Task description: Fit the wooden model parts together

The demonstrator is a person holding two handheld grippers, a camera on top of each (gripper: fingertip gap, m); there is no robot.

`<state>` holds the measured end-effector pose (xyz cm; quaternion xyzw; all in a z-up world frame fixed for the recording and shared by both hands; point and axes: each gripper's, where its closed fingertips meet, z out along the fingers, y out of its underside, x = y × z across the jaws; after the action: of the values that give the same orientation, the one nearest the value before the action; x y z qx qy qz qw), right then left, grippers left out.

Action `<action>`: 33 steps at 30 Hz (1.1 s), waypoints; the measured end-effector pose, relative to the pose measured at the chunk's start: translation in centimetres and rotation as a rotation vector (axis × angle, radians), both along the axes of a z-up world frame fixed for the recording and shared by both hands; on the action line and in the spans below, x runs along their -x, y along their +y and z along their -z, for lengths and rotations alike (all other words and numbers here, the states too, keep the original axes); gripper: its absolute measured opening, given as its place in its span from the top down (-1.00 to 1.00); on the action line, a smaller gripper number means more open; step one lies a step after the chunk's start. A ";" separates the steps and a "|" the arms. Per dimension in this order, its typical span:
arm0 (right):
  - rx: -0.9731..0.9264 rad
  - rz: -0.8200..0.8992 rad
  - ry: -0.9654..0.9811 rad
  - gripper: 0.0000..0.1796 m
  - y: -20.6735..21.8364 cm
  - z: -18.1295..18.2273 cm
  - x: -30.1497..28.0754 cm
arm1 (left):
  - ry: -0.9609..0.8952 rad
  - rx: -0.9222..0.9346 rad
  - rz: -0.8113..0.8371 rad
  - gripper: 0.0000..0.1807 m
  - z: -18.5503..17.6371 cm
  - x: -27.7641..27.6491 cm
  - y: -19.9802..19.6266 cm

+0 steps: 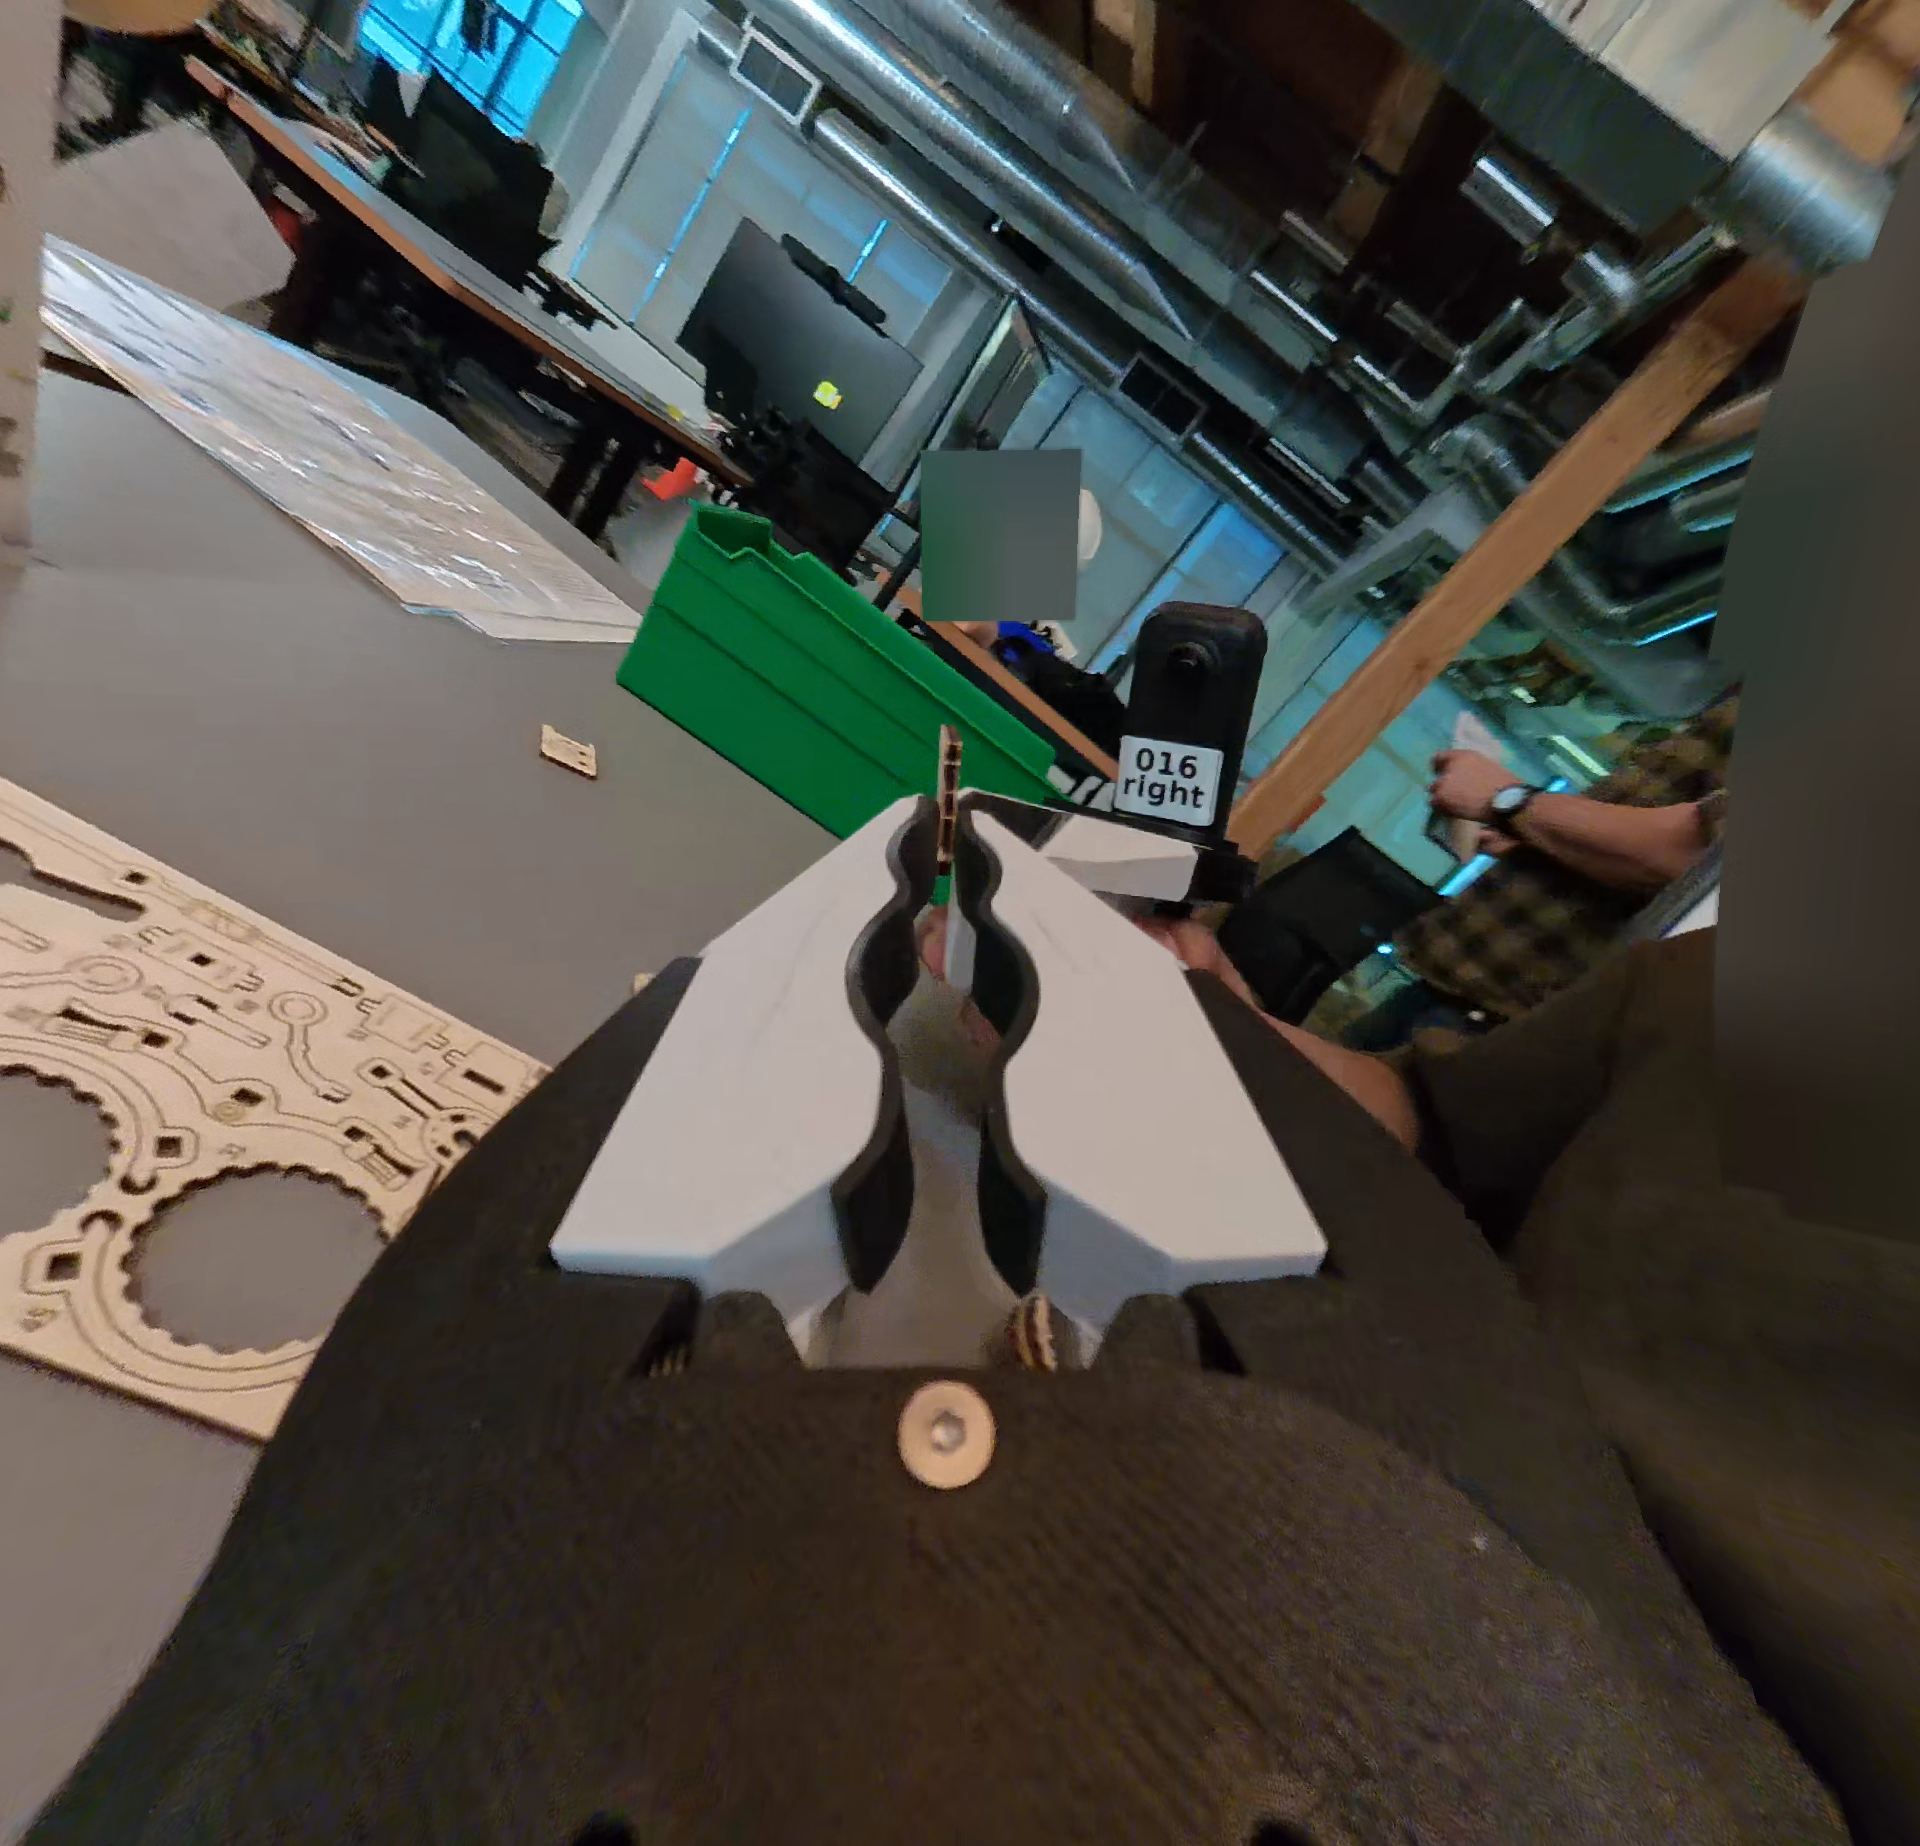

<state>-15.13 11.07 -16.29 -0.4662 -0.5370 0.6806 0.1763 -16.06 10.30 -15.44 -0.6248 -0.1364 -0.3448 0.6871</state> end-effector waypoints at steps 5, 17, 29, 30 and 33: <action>0.021 -0.042 0.045 0.83 -0.5 -0.7 -0.4 | -0.034 -0.028 0.077 0.99 -0.4 -0.9 -0.2; -0.011 -0.100 0.093 0.98 -0.6 -1.2 -1.1 | -0.017 -0.061 0.148 0.98 -1.0 -1.7 -0.6; 0.262 -0.214 0.026 1.00 -0.3 -2.0 -1.5 | -0.119 -0.048 0.282 0.85 -0.6 -3.0 -0.7; 0.279 -0.226 0.011 1.00 -0.5 -1.9 -1.5 | -0.120 -0.052 0.284 0.87 -0.7 -3.0 -0.7; 0.326 -0.259 -0.026 1.00 -1.0 -1.6 -1.6 | -0.120 -0.059 0.290 0.95 -0.8 -3.1 -0.8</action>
<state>-13.56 10.02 -14.68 -0.4244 -0.4775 0.7693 0.0030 -12.94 9.47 -14.59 -0.5957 -0.0755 -0.4809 0.6389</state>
